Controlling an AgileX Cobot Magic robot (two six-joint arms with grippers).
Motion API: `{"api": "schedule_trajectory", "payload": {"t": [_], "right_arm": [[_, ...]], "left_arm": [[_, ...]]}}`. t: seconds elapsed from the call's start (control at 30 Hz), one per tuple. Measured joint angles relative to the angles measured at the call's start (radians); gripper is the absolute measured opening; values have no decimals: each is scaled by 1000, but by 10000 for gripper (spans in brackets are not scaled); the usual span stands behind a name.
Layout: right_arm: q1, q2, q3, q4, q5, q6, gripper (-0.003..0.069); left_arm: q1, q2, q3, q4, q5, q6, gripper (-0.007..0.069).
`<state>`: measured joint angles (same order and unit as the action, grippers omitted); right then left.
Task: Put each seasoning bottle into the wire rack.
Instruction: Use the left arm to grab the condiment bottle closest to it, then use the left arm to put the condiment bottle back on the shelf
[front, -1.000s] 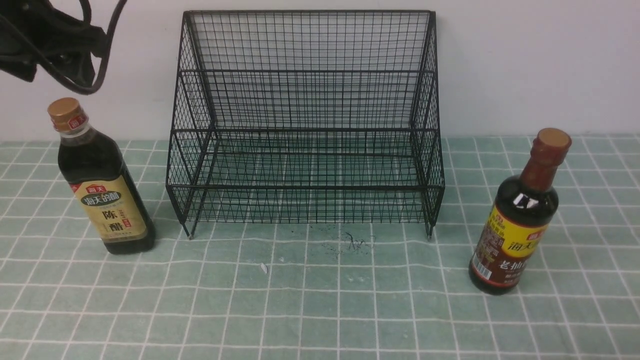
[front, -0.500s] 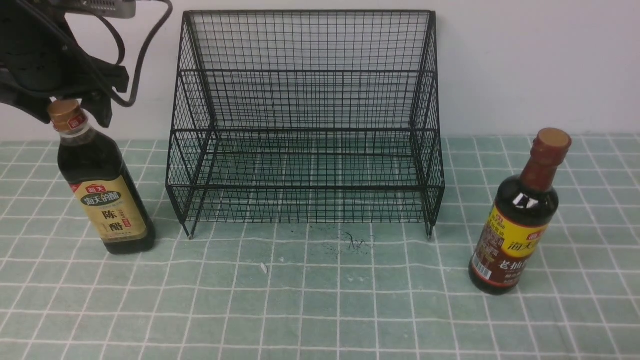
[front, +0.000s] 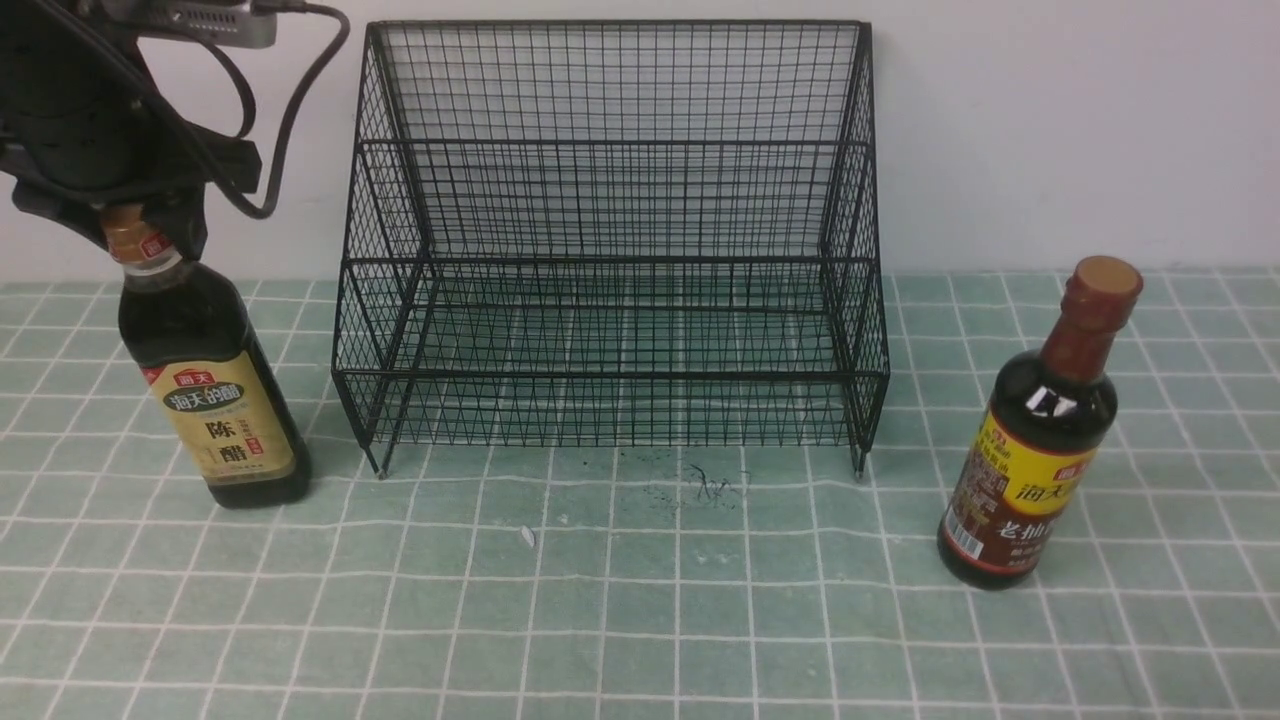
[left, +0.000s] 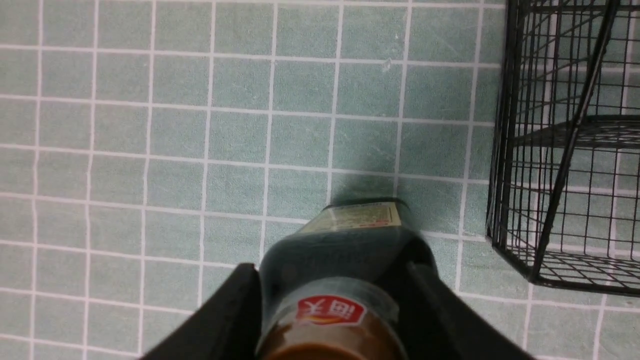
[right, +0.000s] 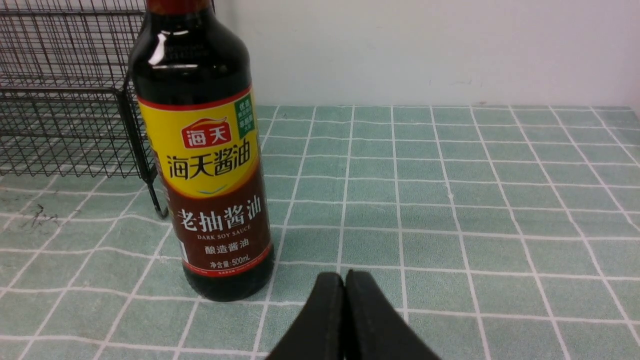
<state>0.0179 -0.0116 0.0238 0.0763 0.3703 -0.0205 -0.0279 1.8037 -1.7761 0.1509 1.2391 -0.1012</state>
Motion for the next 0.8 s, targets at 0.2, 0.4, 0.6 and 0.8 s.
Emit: {"api": "schedule_trajectory", "payload": {"t": [0.2, 0.4, 0.6, 0.8], "right_arm": [[0, 0, 0, 0, 0, 0, -17], [0, 0, 0, 0, 0, 0, -17], [0, 0, 0, 0, 0, 0, -17], [0, 0, 0, 0, 0, 0, -17]], "left_arm": [[-3, -52, -70, -12, 42, 0, 318], [-5, -164, -184, -18, 50, 0, 318], [-5, -213, -290, -80, 53, 0, 318], [-6, -217, -325, -235, 53, 2, 318]]}}
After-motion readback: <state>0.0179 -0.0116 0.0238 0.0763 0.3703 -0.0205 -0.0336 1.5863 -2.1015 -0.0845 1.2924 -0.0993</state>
